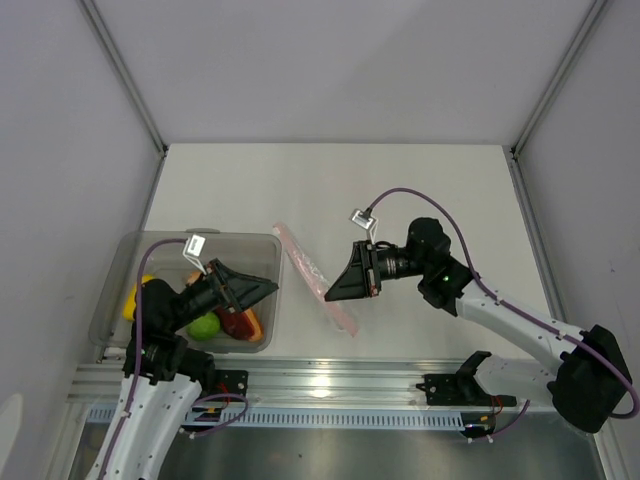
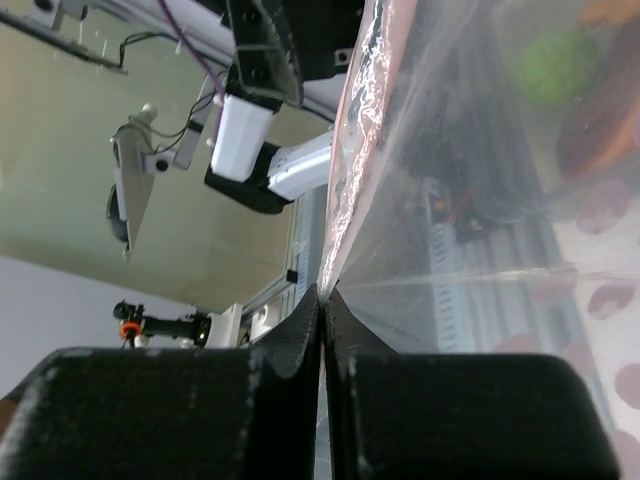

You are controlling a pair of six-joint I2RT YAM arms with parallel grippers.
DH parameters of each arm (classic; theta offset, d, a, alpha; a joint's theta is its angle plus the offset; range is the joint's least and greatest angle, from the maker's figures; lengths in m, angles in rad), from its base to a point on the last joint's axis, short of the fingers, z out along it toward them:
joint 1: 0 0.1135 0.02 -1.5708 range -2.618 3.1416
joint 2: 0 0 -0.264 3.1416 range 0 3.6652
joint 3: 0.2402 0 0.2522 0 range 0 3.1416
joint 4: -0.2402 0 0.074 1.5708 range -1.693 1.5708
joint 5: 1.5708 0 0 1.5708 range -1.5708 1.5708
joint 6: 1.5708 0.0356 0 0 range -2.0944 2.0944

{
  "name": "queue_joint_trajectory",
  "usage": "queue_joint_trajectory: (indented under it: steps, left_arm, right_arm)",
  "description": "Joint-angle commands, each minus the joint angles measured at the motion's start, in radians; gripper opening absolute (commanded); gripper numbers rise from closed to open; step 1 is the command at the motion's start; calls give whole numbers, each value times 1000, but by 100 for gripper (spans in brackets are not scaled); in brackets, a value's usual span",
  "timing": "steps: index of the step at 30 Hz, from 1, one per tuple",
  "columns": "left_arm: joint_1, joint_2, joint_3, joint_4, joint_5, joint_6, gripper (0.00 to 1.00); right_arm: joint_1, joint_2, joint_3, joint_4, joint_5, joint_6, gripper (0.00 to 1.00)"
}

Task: Place the food in the zip-top bag and seal the zipper
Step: Pick up the zipper food storage bag at the center of the board, then open the zipper of the food storage bag.

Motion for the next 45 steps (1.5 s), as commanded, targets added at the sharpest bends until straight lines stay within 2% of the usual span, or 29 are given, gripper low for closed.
queue_joint_trajectory:
  steps: [1, 4, 10, 24, 39, 45]
  left_arm:
    - [-12, 24, -3, 79, -4, -25, 77]
    - [-28, 44, -13, 112, -10, -39, 76]
    - [-69, 79, -23, 132, -41, -39, 73]
    - [-86, 49, -33, 119, -64, -27, 68]
    - [-88, 21, -67, 134, -71, -51, 67]
    - [-89, 25, -75, 207, -61, -85, 68]
  right_arm:
    - [26, 8, 34, 81, -66, 34, 3]
    - [63, 27, 57, -3, -47, -19, 3]
    - [111, 59, 61, 42, -33, -3, 2]
    - [111, 71, 61, 139, -20, 73, 2]
    - [118, 71, 51, 188, -10, 109, 1]
    - [132, 84, 51, 208, -9, 121, 1]
